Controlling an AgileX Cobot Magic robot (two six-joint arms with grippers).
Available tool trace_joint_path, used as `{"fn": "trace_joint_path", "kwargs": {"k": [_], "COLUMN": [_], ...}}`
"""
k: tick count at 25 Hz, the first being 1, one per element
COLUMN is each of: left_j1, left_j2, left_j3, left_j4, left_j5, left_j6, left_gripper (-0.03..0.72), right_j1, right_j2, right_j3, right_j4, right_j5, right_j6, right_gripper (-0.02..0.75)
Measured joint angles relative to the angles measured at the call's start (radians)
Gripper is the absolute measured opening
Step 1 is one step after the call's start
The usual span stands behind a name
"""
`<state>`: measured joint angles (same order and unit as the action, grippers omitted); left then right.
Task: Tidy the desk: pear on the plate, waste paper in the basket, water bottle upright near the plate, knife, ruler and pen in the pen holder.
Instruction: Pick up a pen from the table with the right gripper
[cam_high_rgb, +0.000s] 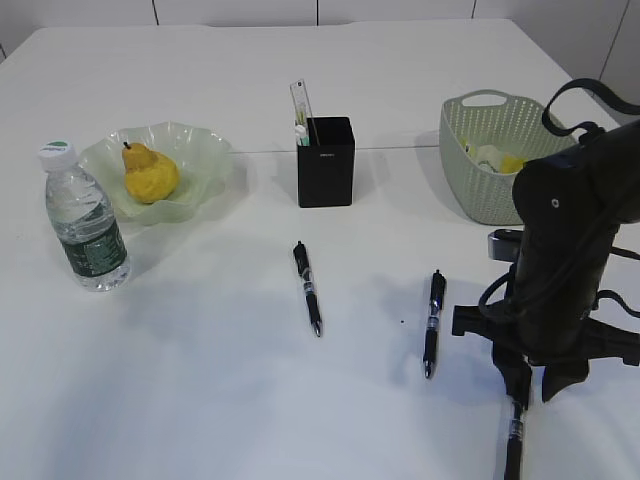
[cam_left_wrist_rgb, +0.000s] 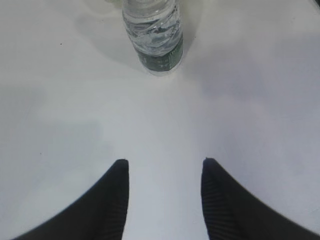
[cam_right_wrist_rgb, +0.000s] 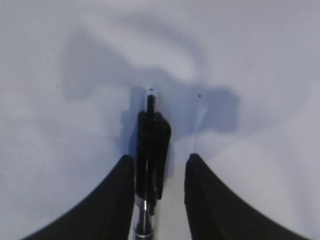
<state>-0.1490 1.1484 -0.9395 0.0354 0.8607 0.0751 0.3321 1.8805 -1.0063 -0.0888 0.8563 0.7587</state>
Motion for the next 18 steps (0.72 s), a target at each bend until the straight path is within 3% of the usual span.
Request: {"fn": "trace_joint_path", "kwargs": {"k": [18], "left_j1": [0.0], "left_j2": [0.0], "left_j3": [0.0], "left_j4": [0.0], "left_j5": [0.0], "left_j6": [0.0], "left_gripper": [0.33], "right_j1": [0.0], "right_j2": [0.0], "right_j3": [0.0], "right_j4": [-0.03], "right_j5": [0.001], "right_j6": [0.0], "right_gripper": [0.281]}}
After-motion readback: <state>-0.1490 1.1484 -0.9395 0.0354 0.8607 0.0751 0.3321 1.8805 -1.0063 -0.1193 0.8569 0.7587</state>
